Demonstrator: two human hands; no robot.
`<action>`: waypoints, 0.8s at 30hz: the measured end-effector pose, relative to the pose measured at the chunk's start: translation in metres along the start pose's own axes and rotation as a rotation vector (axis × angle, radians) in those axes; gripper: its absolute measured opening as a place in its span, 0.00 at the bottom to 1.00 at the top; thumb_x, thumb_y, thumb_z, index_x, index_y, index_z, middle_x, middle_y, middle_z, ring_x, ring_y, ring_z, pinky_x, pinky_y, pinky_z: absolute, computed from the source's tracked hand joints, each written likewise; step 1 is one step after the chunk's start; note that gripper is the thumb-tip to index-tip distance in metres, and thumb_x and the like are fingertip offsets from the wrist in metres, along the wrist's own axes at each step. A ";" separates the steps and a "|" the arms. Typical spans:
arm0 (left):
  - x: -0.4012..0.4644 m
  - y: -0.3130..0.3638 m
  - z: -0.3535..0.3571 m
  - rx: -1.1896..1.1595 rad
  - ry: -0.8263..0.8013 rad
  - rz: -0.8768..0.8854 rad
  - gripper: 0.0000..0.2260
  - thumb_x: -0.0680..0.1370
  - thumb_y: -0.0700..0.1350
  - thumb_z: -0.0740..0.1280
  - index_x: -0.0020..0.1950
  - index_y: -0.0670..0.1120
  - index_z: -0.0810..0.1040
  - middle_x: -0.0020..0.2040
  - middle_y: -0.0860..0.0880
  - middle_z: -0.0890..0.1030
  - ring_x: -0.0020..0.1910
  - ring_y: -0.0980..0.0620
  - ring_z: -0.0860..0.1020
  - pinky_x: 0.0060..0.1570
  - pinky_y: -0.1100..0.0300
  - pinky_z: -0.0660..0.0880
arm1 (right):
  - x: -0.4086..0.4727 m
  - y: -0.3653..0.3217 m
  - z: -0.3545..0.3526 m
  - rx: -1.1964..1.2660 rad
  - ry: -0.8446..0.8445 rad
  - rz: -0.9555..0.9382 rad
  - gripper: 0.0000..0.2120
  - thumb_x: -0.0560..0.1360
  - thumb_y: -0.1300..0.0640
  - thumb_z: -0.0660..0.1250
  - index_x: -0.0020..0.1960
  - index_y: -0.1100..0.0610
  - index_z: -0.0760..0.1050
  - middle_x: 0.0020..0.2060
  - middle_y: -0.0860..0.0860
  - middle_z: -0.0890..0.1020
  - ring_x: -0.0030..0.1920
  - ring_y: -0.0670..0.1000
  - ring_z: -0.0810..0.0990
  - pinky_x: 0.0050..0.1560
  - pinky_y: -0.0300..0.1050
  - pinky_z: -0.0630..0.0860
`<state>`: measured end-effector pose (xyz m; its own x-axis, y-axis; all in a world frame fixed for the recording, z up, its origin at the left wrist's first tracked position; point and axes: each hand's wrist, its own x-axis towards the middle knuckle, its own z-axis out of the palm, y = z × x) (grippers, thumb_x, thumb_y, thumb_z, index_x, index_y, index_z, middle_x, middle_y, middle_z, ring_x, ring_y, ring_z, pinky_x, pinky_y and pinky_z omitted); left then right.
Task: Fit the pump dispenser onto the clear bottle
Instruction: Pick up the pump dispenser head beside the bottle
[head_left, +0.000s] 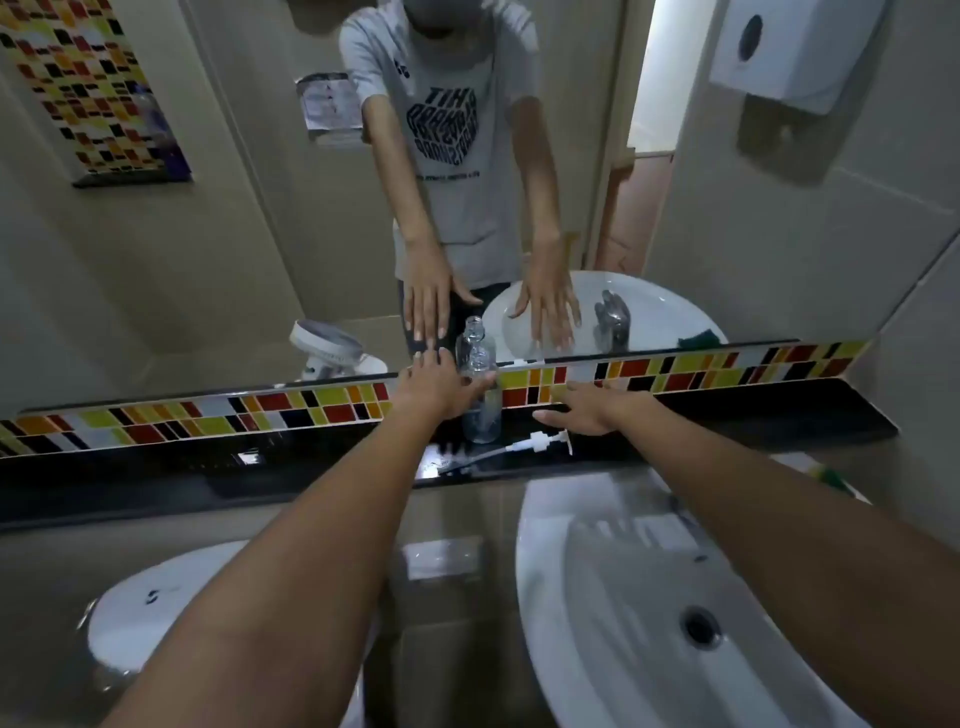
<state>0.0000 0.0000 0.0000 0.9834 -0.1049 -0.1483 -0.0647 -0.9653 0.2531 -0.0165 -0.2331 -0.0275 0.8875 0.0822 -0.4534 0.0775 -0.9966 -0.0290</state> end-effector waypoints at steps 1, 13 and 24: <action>0.001 0.001 0.004 -0.024 -0.009 -0.002 0.47 0.74 0.73 0.54 0.80 0.40 0.54 0.80 0.38 0.56 0.78 0.40 0.57 0.74 0.42 0.58 | 0.003 -0.002 0.005 -0.005 -0.015 -0.016 0.40 0.79 0.28 0.48 0.84 0.49 0.51 0.84 0.54 0.53 0.83 0.58 0.52 0.80 0.65 0.47; 0.018 -0.003 0.057 -0.457 0.126 0.066 0.29 0.74 0.57 0.72 0.69 0.46 0.69 0.65 0.47 0.74 0.59 0.49 0.76 0.61 0.49 0.74 | 0.040 -0.014 0.063 0.120 0.151 -0.089 0.25 0.78 0.41 0.69 0.72 0.47 0.74 0.64 0.55 0.74 0.66 0.58 0.74 0.65 0.53 0.63; 0.019 0.001 0.055 -0.593 0.085 0.042 0.24 0.73 0.51 0.75 0.65 0.47 0.71 0.61 0.49 0.80 0.59 0.49 0.79 0.60 0.47 0.76 | 0.024 0.028 0.040 0.636 0.044 -0.084 0.15 0.71 0.54 0.80 0.57 0.54 0.85 0.49 0.50 0.85 0.51 0.52 0.83 0.44 0.40 0.76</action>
<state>0.0097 -0.0165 -0.0550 0.9937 -0.0973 -0.0557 -0.0225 -0.6595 0.7514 -0.0111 -0.2590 -0.0748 0.9090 0.1474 -0.3899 -0.1248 -0.7963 -0.5919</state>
